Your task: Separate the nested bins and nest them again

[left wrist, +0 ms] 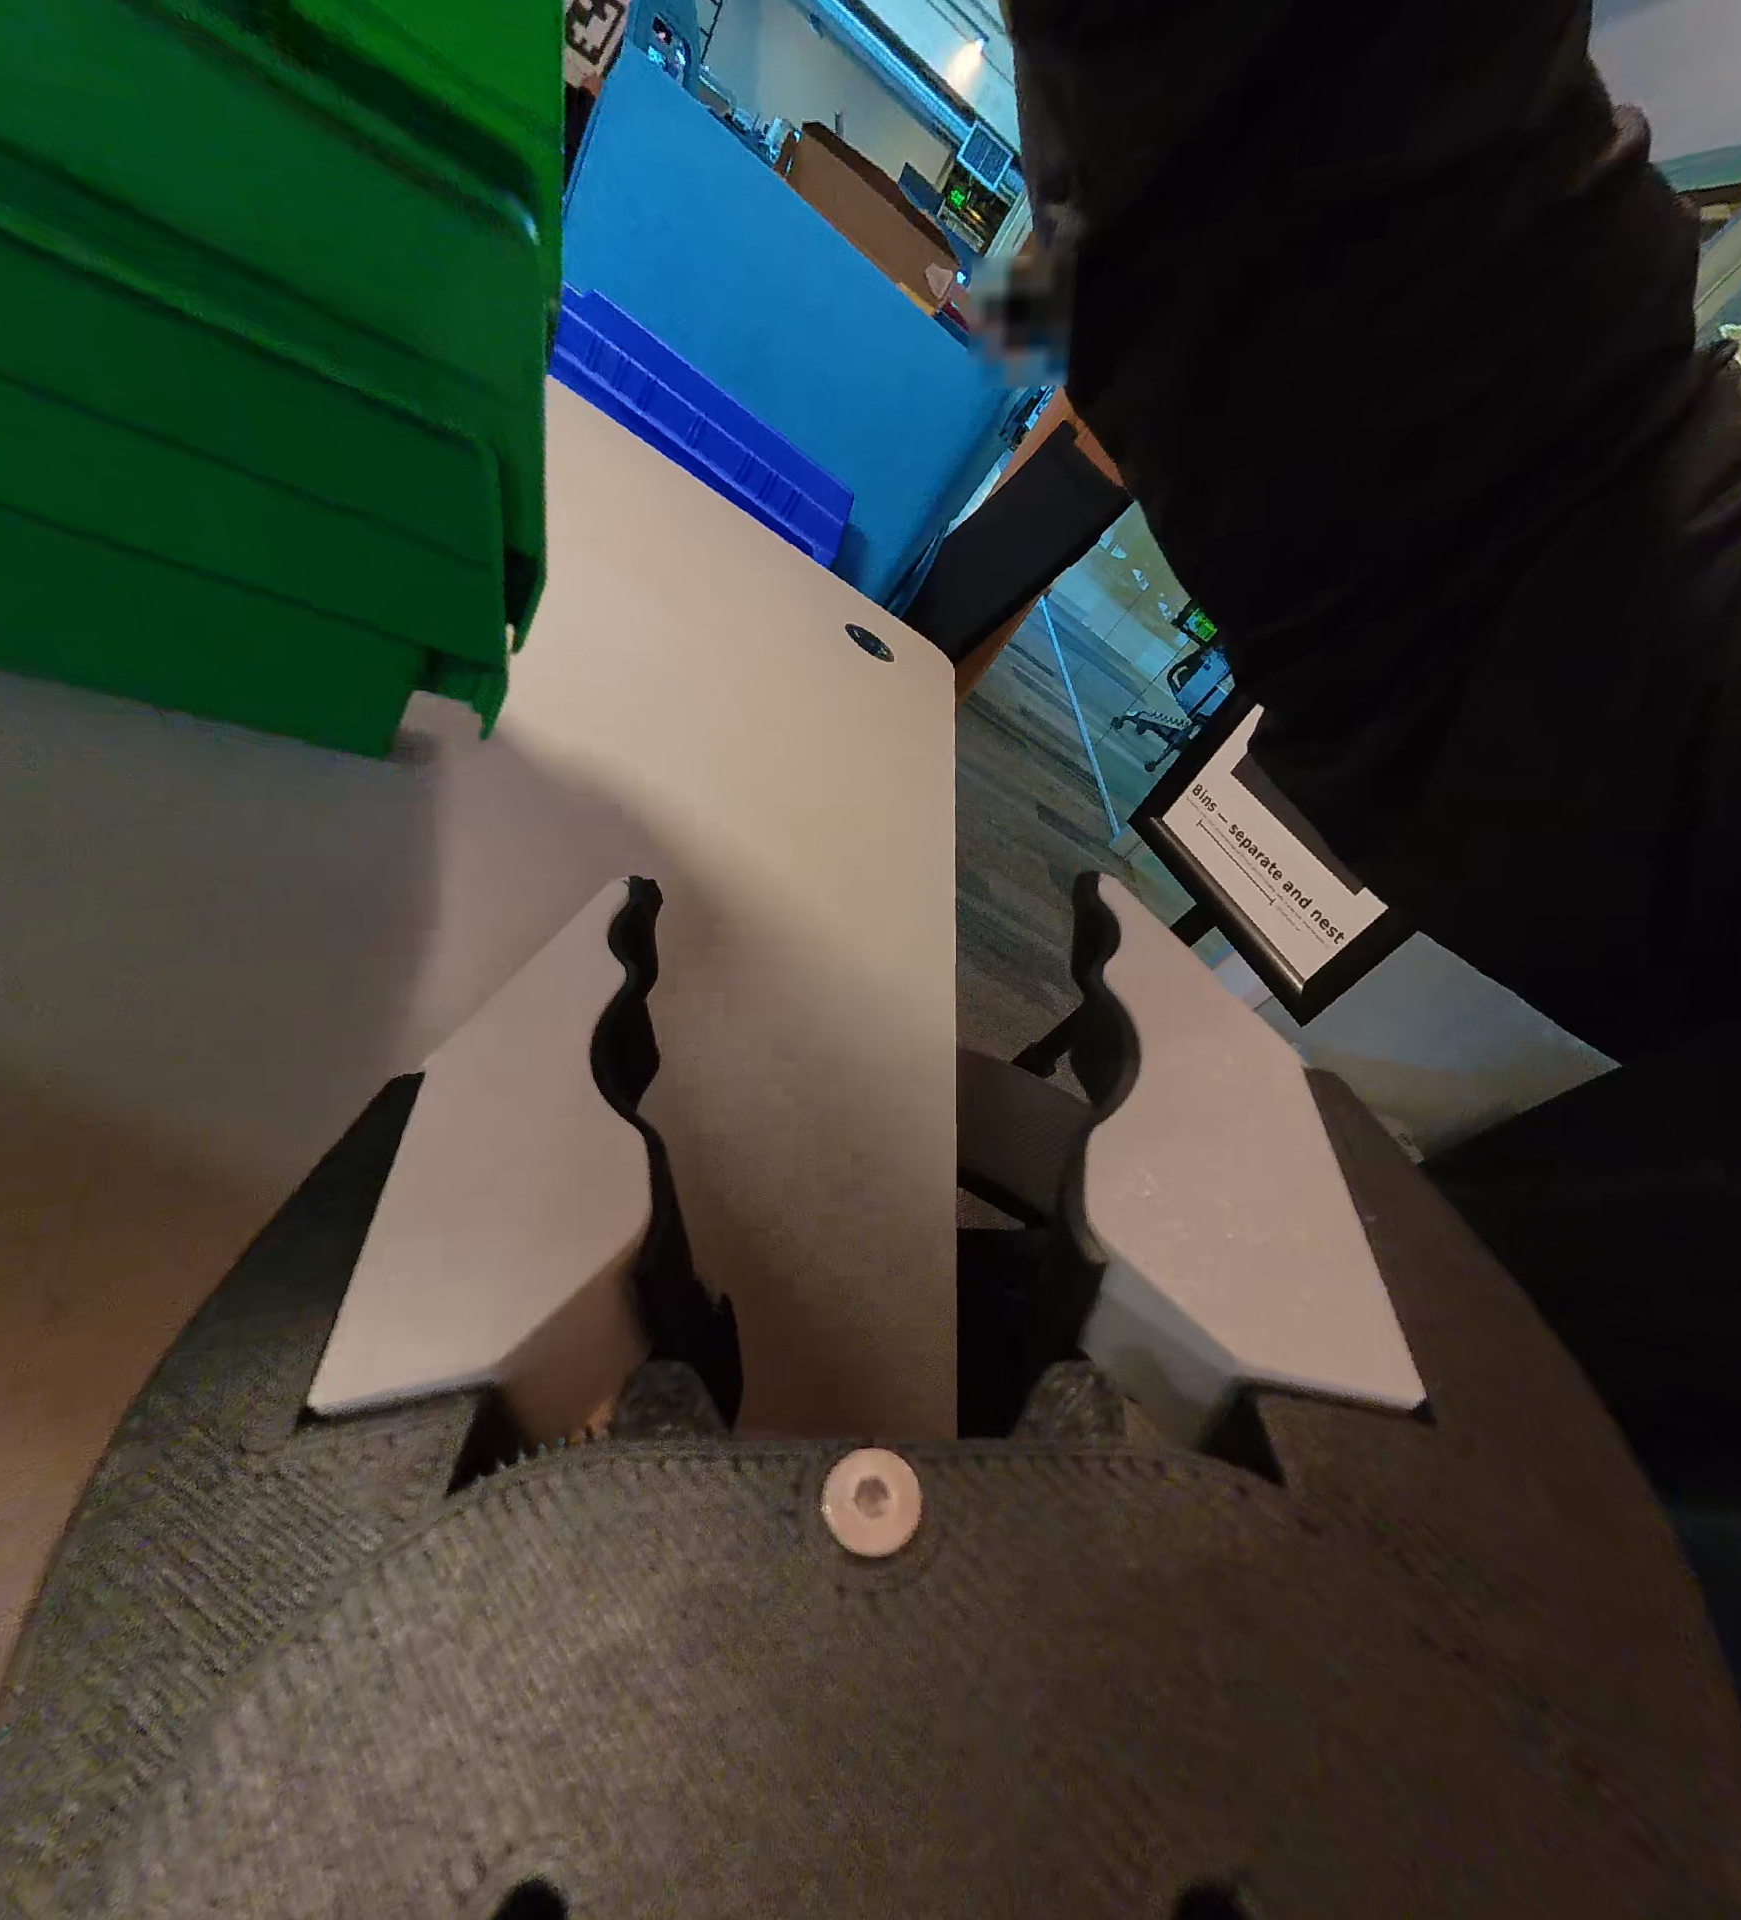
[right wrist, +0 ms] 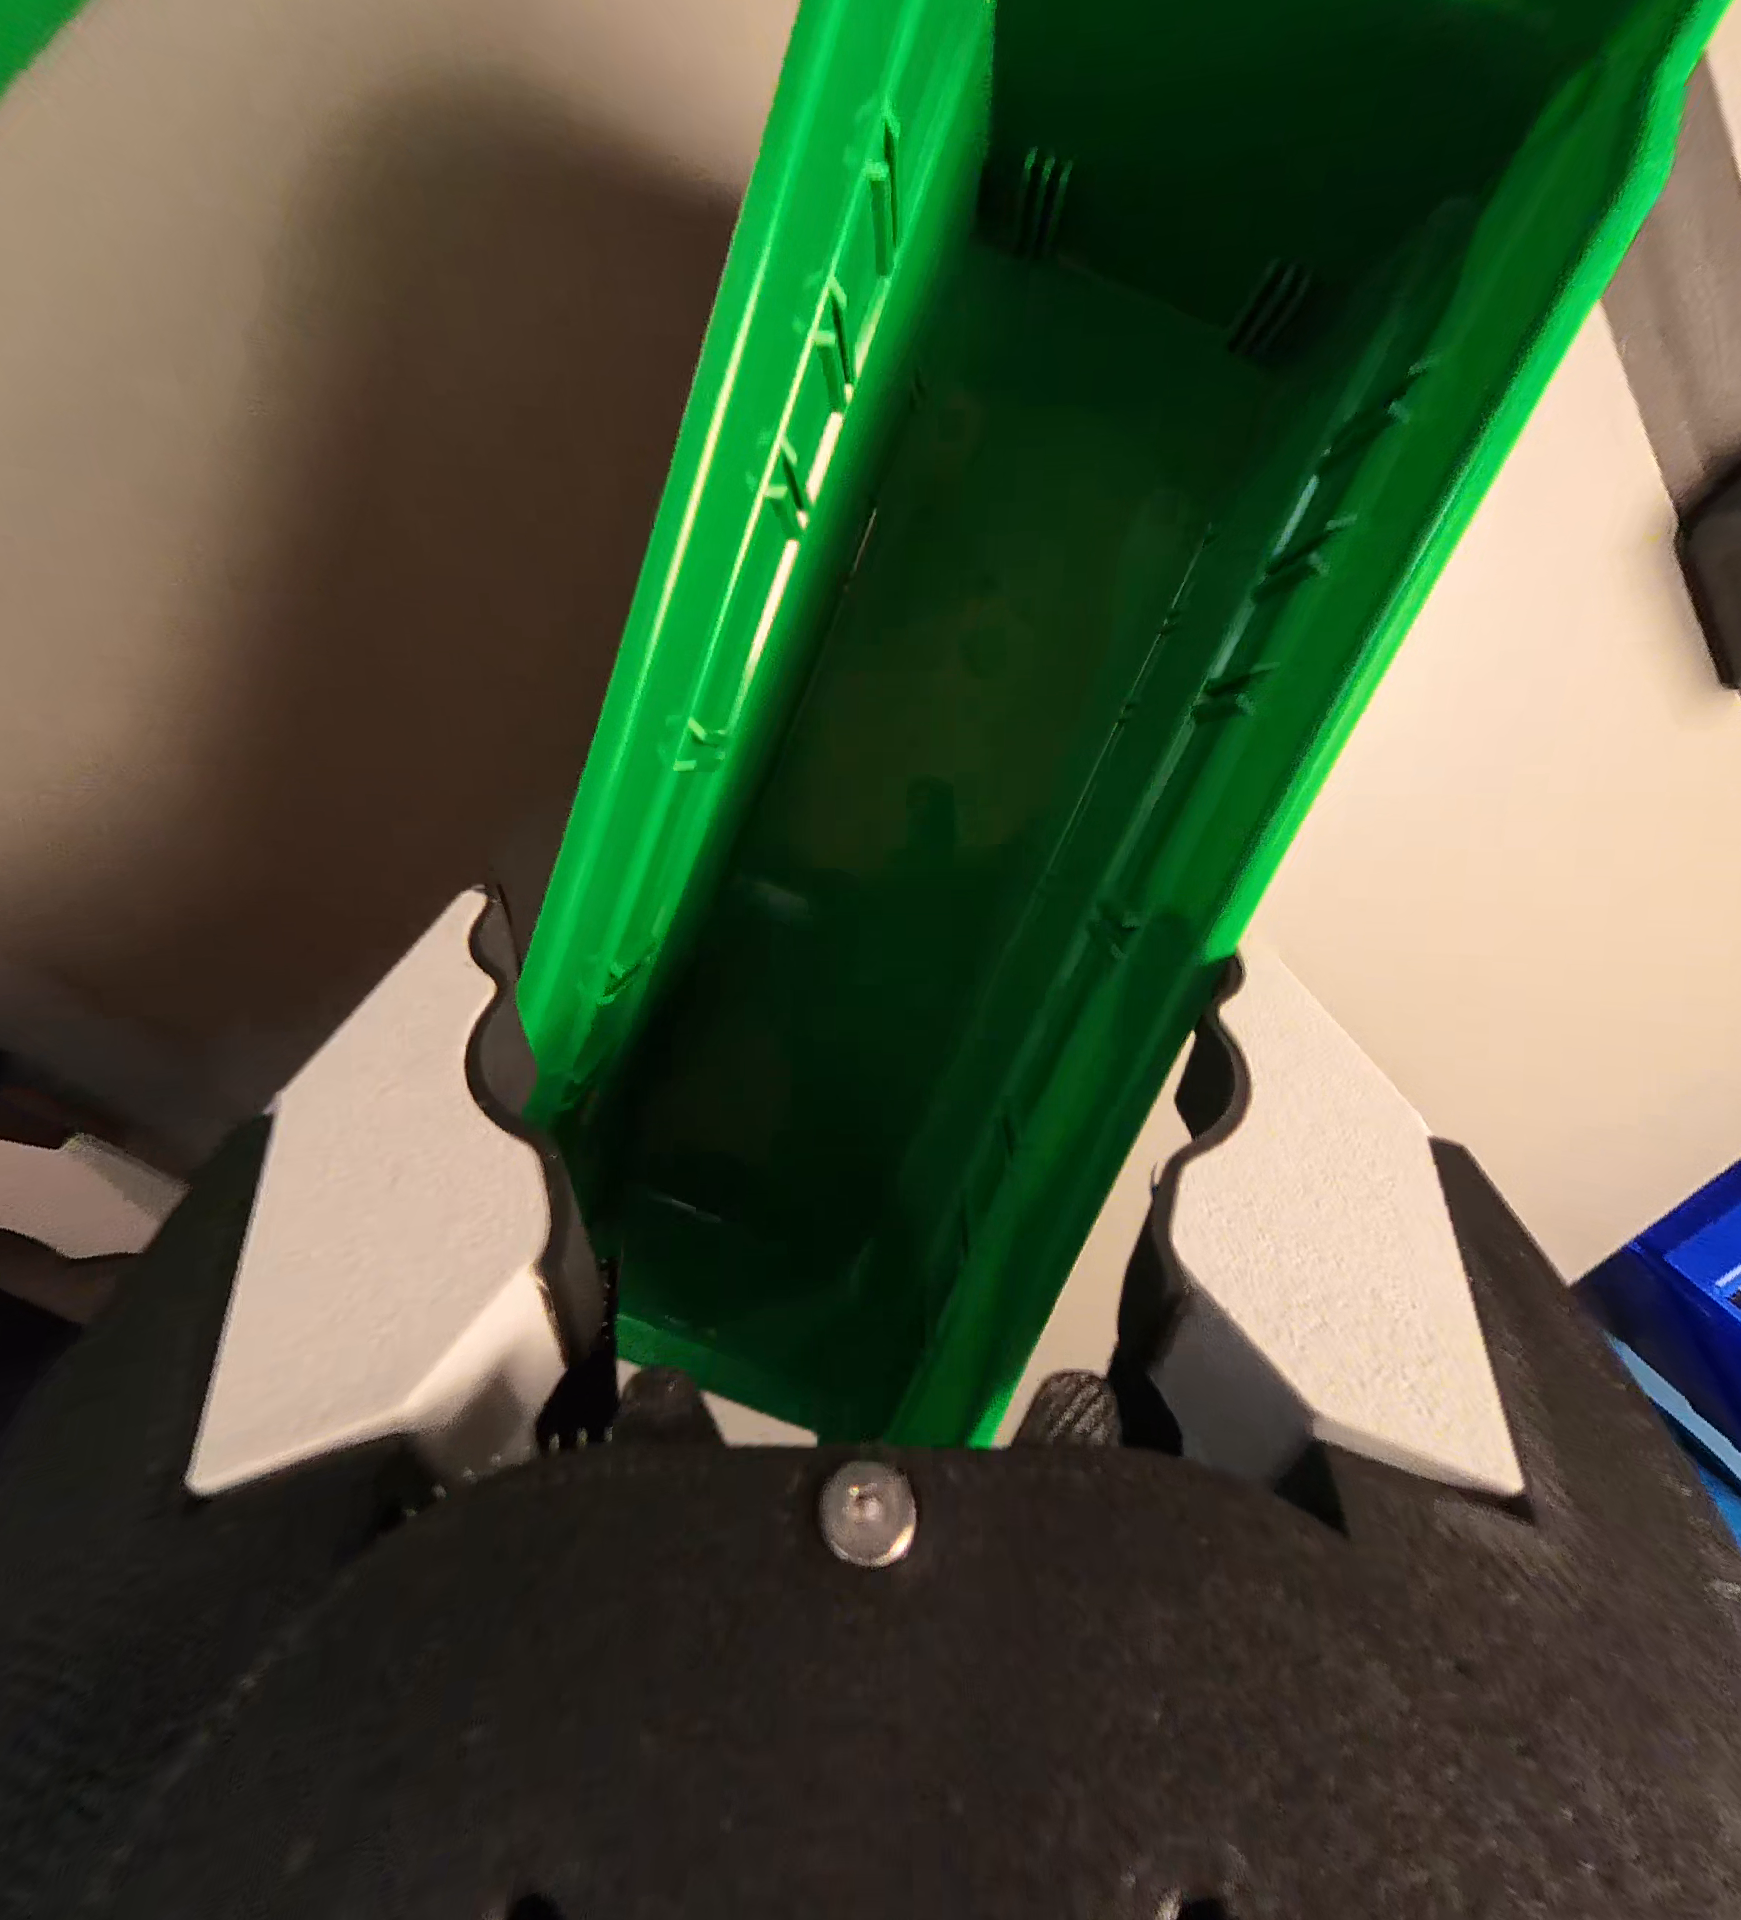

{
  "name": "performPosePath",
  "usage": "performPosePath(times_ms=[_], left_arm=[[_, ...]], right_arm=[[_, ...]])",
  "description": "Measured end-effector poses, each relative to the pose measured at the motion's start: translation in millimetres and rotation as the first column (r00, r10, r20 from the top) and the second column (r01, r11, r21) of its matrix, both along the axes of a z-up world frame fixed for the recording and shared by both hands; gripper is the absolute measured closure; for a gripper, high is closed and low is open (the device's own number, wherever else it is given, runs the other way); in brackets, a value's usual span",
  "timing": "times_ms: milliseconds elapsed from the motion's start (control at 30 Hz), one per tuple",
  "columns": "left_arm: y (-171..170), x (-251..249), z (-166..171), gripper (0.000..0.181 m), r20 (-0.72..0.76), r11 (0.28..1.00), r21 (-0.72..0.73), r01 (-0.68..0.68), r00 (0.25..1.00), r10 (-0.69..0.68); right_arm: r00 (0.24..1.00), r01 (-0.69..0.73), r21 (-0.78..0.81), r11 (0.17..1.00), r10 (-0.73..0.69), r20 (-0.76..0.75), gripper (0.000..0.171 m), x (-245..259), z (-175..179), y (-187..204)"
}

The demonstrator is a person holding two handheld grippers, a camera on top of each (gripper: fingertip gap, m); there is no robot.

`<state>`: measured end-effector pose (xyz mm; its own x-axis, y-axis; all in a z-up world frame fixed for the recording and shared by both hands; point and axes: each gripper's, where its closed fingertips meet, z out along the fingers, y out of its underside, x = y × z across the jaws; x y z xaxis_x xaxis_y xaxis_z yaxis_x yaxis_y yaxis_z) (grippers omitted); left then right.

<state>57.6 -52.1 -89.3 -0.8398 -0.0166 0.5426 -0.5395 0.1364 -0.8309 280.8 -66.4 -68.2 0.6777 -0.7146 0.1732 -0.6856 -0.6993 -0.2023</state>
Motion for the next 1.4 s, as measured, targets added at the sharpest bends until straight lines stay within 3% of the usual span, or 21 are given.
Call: performPosePath(times_ms=[300,533,700,867,1133,1400], left_arm=[[-0.5,-0.7,-0.7,0.101,-0.001,1.000,0.005,0.005,1.000,-0.005],[-0.7,-1.5,-1.2,0.101,-0.002,1.000,0.009,0.009,1.000,-0.009],[-0.8,-1.8,-1.5,0.101,-0.002,1.000,0.010,0.011,1.000,-0.011],[-0.6,-1.9,-1.2,0.101,-0.002,1.000,0.009,0.011,1.000,-0.011],[-0.8,-3.0,-1.6,0.101,-0.002,1.000,0.011,0.017,1.000,-0.017],[-1.2,-3.4,-2.3,0.101,-0.004,1.000,0.015,0.022,1.000,-0.021]], right_arm=[[1.000,-0.030,-0.020,0.999,0.030,-0.009,0.039,0.4,-5.8,-5.2],[0.997,-0.041,0.036,0.999,0.039,0.069,0.043,11.9,10.2,2.5],[0.999,-0.026,0.012,1.000,0.026,0.024,0.034,17.6,2.0,-0.9],[1.000,-0.001,0.000,1.000,0.001,-0.023,0.041,22.7,-11.0,-7.3],[1.000,0.004,0.027,1.000,-0.004,-0.001,0.062,23.3,-3.5,-2.9],[0.999,-0.037,0.009,0.999,0.037,0.036,0.067,17.7,4.9,4.7]])
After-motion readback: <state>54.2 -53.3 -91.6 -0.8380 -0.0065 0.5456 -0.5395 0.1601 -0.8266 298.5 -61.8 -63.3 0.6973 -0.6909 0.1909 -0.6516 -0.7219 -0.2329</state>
